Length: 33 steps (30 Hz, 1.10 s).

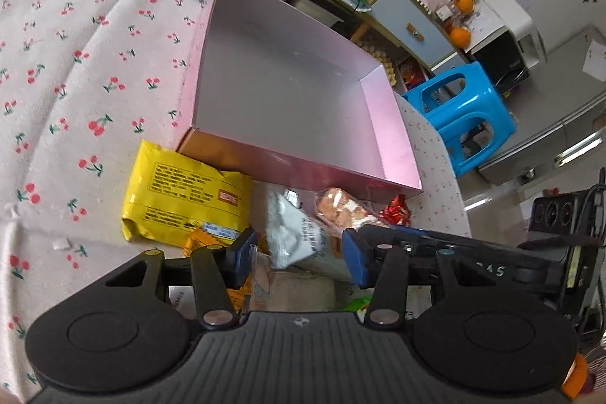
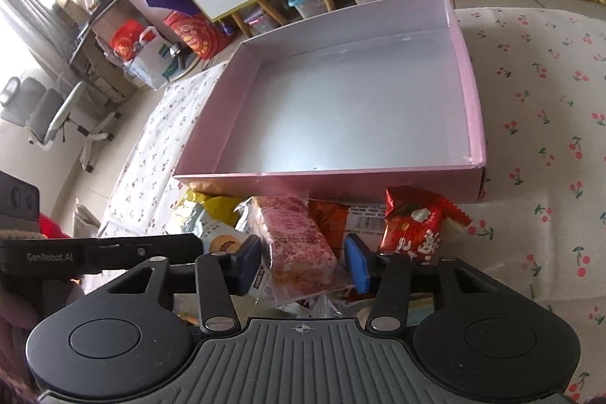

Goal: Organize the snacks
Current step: 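Grasp the silver cookie bar with left gripper while right gripper grasps pink pastry packet, then carry both held snacks into the pink box and open both grippers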

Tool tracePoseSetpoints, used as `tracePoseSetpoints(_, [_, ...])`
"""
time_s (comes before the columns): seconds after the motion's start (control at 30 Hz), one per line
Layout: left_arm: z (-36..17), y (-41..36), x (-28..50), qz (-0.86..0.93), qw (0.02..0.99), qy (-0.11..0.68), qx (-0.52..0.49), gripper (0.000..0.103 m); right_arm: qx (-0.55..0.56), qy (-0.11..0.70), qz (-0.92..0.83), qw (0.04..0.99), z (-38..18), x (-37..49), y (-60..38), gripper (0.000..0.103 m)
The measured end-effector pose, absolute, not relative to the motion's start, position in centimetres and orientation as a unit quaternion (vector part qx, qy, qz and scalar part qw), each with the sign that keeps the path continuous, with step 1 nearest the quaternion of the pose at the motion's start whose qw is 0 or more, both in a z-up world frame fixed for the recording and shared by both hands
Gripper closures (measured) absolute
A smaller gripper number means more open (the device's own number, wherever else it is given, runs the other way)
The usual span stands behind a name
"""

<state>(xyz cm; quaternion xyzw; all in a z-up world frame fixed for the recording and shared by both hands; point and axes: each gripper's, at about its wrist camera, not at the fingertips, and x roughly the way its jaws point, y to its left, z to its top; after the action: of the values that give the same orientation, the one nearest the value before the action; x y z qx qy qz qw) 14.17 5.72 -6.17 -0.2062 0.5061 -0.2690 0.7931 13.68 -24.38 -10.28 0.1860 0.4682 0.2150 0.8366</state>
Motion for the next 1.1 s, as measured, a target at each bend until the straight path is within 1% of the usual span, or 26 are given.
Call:
tracePoseSetpoints(0.1, [-6.3, 5.3, 14.1, -0.266, 0.791, 0.509, -0.212, 0.062, 0.184, 0.47, 0.216, 0.836, -10.2, 13.5, -23.9, 0.062])
tracePoseSetpoints(0.17, [-6.3, 5.2, 14.1, -0.253, 0.796, 0.509, -0.21, 0.07, 0.179, 0.469, 0.216, 0.837, -10.1, 13.4, -23.7, 0.063])
tracePoseSetpoints(0.23, [-6.4, 5.4, 14.2, -0.243, 0.796, 0.509, -0.22, 0.074, 0.181, 0.469, 0.215, 0.837, -10.1, 13.3, -23.7, 0.064])
tracePoseSetpoints(0.33, [-6.7, 5.4, 14.1, -0.235, 0.793, 0.512, -0.232, 0.075, 0.181, 0.469, 0.214, 0.838, -10.0, 13.2, -23.6, 0.066])
tracePoseSetpoints(0.47, [-6.5, 5.7, 13.9, -0.226, 0.79, 0.513, -0.249, 0.083, 0.19, 0.469, 0.211, 0.837, -9.8, 13.1, -23.7, 0.067])
tracePoseSetpoints(0.67, [-5.4, 5.7, 13.4, -0.236, 0.794, 0.5, -0.253, 0.087, 0.209, 0.468, 0.21, 0.832, -8.9, 12.7, -24.2, 0.069])
tracePoseSetpoints(1.1, [-2.4, 5.9, 12.6, -0.242, 0.828, 0.443, -0.243, 0.089, 0.248, 0.444, 0.204, 0.836, -6.5, 12.2, -26.2, 0.069])
